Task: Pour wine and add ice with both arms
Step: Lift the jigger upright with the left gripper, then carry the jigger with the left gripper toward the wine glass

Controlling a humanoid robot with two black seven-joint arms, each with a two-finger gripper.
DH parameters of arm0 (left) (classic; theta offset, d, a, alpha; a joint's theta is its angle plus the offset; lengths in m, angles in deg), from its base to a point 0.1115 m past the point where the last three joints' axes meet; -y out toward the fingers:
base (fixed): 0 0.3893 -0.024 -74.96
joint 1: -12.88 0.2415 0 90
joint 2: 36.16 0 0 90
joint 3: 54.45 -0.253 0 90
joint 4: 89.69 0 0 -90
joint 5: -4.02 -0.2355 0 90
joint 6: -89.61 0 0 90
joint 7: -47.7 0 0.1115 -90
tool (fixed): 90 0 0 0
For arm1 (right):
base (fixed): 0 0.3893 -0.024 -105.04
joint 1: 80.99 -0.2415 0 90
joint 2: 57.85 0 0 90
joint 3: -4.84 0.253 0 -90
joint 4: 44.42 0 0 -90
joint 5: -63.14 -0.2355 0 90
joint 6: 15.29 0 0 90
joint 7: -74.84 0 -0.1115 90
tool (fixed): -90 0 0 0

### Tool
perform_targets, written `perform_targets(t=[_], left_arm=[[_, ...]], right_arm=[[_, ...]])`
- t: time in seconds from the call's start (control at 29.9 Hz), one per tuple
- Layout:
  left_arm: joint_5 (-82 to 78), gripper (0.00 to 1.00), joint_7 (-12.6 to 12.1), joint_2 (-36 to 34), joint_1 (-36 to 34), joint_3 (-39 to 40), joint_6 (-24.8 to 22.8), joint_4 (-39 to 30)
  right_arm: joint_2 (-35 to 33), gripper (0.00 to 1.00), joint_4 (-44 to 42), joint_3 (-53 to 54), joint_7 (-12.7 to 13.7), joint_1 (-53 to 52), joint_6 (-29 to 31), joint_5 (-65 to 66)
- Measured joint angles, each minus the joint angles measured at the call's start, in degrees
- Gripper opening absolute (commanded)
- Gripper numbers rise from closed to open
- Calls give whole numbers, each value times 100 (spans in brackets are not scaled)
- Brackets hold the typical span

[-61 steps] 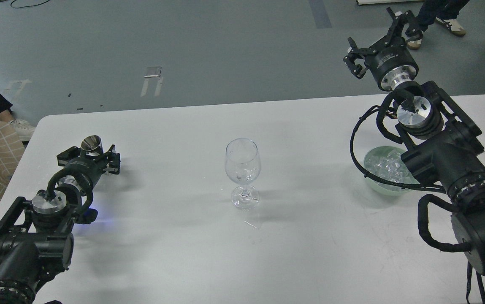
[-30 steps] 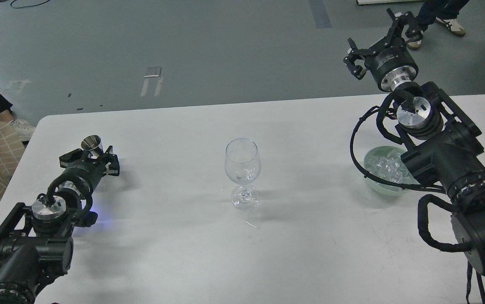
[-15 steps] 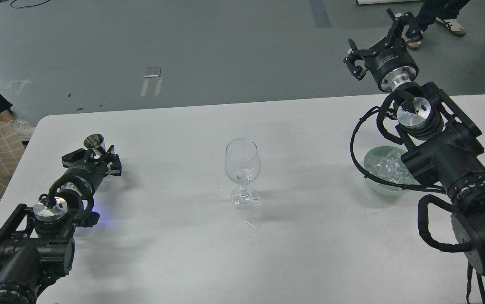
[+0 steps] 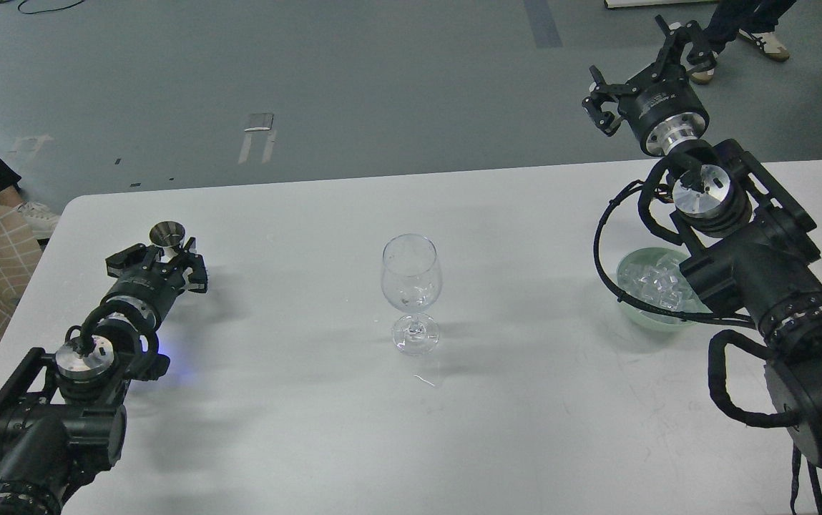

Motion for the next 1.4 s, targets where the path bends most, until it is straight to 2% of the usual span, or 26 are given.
perform_targets(t=[0.17, 0.74, 1.4], left_arm=[[0, 22, -64, 0, 56, 1, -62, -1], [13, 21, -62, -17, 120, 32, -468, -140], [77, 10, -148, -122, 308, 41, -396, -1340]], right_arm=[[0, 100, 0, -8, 0, 1, 0, 3], [-1, 100, 0, -9, -5, 8, 0, 3], [-87, 100, 10, -9, 0, 18, 0, 3]])
